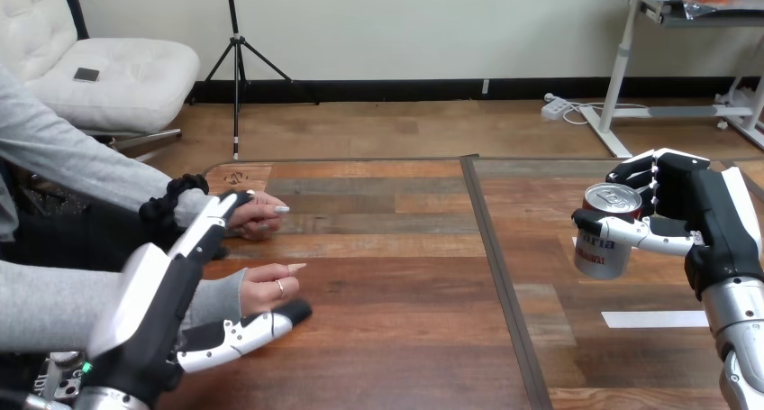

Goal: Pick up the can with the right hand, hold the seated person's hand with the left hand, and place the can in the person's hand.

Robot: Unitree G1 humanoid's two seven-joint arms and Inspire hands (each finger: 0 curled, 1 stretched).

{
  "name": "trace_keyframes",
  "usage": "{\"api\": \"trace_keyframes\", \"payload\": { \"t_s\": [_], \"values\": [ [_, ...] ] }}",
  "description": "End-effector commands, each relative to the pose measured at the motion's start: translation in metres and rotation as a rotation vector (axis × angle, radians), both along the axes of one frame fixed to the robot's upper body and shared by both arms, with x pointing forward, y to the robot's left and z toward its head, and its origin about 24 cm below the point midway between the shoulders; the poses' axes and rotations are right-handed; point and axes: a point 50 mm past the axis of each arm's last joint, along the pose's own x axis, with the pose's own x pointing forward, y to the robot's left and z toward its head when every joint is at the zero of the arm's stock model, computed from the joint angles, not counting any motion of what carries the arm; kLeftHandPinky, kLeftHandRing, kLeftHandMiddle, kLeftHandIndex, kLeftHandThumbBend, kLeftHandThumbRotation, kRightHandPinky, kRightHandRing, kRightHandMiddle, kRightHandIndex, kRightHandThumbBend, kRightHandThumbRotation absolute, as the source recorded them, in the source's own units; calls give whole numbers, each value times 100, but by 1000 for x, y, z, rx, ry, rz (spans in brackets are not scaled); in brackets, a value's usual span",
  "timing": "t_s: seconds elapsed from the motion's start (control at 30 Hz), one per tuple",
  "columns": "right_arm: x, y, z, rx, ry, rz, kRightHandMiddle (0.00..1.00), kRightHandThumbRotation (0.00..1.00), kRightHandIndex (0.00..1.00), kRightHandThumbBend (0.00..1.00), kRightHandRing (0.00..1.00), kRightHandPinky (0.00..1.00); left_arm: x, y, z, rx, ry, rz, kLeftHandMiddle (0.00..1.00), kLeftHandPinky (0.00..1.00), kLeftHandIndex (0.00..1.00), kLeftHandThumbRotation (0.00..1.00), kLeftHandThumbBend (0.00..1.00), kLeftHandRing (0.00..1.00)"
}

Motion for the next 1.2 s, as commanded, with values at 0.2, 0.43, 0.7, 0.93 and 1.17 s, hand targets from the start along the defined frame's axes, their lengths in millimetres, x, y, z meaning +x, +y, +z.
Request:
{"api": "trace_keyframes", "payload": {
  "t_s": [0.2,0.43,0.7,0.93,1.17],
  "values": [
    [16,9,26,25,-122,30,41,0,41,83,33,29,15,6,36,207,-155,14,94,78,91,50,100,91],
    [16,10,26,34,-119,30,41,0,40,83,32,28,20,11,41,282,-165,1,94,76,91,53,100,90],
    [16,10,26,26,-121,37,40,0,40,83,31,27,25,16,47,383,-160,-13,95,74,91,54,100,91],
    [17,11,26,36,-119,42,40,0,40,83,32,28,29,17,47,444,-161,-17,92,72,89,53,100,88],
    [17,11,26,30,-119,44,40,0,40,84,34,30,35,19,46,511,-137,-36,91,71,87,52,100,86]
  ]
}}
